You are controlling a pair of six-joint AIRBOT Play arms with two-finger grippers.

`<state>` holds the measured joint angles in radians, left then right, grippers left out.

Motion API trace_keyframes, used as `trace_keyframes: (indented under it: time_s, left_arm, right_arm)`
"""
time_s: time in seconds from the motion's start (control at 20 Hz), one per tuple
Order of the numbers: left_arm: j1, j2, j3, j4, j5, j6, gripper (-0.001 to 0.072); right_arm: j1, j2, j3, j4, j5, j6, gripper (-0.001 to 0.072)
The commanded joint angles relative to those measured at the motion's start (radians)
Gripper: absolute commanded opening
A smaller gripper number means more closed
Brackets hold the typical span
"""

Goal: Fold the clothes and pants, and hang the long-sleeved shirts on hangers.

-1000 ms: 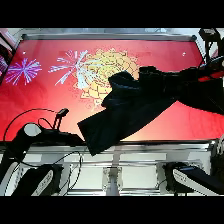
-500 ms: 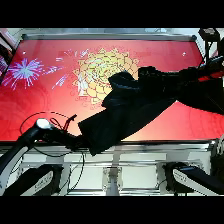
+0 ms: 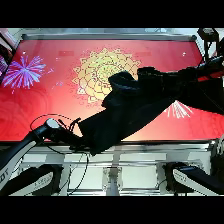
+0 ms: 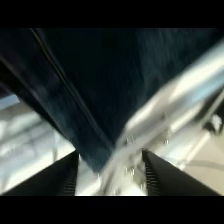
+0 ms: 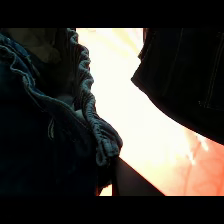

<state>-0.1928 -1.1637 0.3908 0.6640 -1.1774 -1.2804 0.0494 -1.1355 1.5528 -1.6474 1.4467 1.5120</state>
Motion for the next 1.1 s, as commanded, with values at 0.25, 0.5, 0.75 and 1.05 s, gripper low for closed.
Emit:
trace_keyframes:
  time_s: [0.25,0.5,0.75,1.05]
  left_arm:
    - [-0.016,0.023,0.051,-0.227,0.124,0.144,0.0027]
    - [0.409,0.215,0.332,0.000,-0.027,-0.003,0.0025]
    - [0.879,0.306,0.770,0.267,-0.041,-0.152,0.0025]
    - [1.049,0.243,1.046,0.204,0.060,-0.146,0.0026]
  right_arm:
    - [-0.002,0.000,0.001,0.041,-0.001,-0.086,0.0029]
    - [-0.045,-0.001,0.031,0.004,-0.074,-0.088,0.0027]
    - [-0.266,-0.002,0.167,0.222,-0.131,-0.082,0.0026]
    - [-0.511,-0.012,0.231,0.388,-0.175,-0.085,0.0026]
